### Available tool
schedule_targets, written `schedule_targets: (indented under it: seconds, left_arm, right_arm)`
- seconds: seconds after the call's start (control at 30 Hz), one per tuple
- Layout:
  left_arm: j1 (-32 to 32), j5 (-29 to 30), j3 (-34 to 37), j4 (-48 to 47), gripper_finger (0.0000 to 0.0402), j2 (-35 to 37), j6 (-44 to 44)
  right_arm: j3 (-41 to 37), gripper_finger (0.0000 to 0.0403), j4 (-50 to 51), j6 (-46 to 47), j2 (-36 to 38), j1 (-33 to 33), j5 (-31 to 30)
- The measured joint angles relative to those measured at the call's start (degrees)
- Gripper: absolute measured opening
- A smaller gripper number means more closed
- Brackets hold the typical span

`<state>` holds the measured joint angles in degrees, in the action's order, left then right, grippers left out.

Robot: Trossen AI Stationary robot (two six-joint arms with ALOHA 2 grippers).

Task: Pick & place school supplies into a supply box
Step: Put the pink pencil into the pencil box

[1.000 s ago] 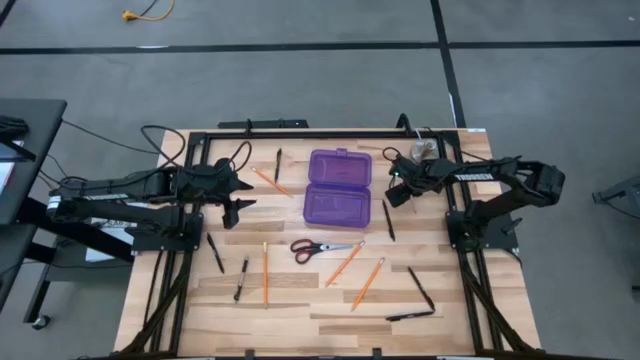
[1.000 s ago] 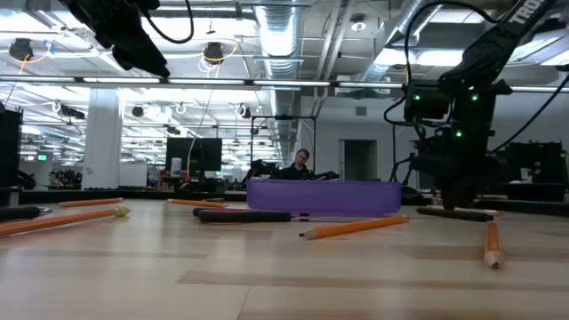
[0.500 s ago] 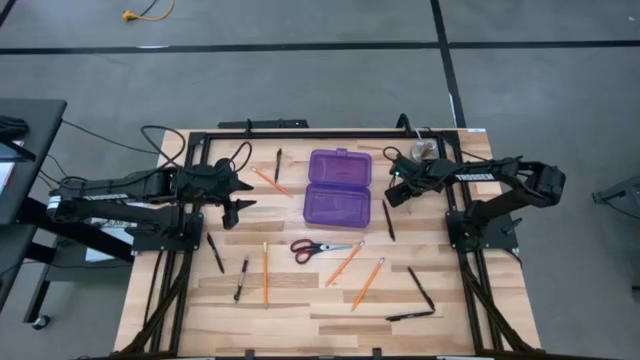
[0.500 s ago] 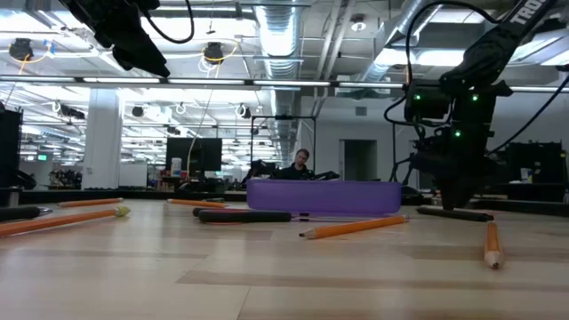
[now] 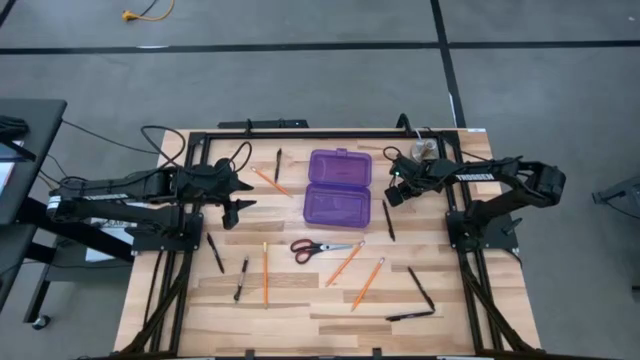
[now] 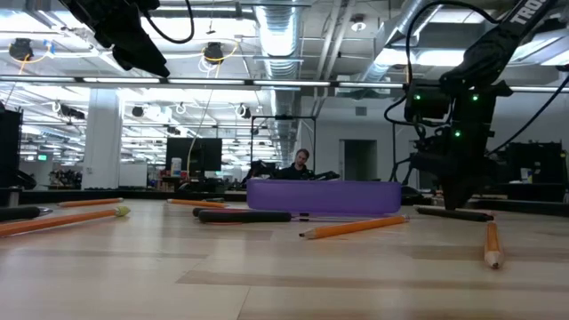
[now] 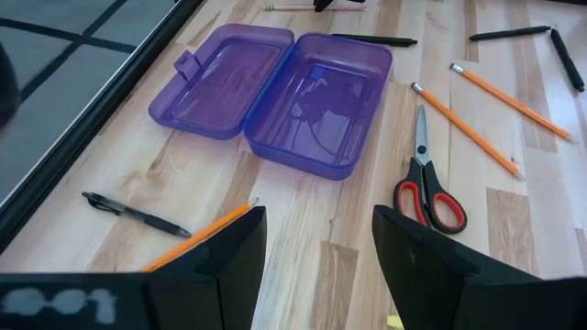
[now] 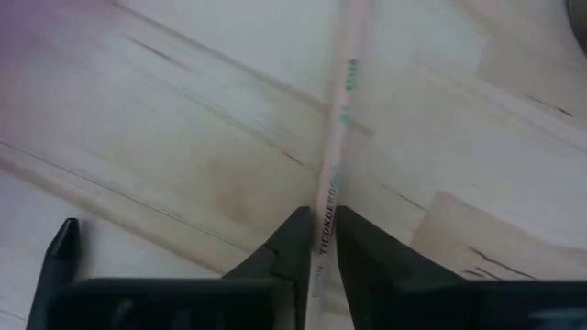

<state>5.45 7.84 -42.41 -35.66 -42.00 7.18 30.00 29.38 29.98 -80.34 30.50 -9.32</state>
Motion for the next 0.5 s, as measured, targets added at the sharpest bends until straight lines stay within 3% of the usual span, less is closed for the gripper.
schedule_targets:
  seconds: [0.23,0.5]
  left_arm:
    - [0.00,0.00,0.00,0.00,0.0190,0.00,0.15]
    - [0.00,0.00,0.00,0.00,0.0190,0.00,0.15]
  right_arm:
    - [0.00,0.0006,-0.09,0.00,0.07,0.00,-0.05]
    - [-0.03,0.0009,-0.29,0.08,0.27,0.00,0.04]
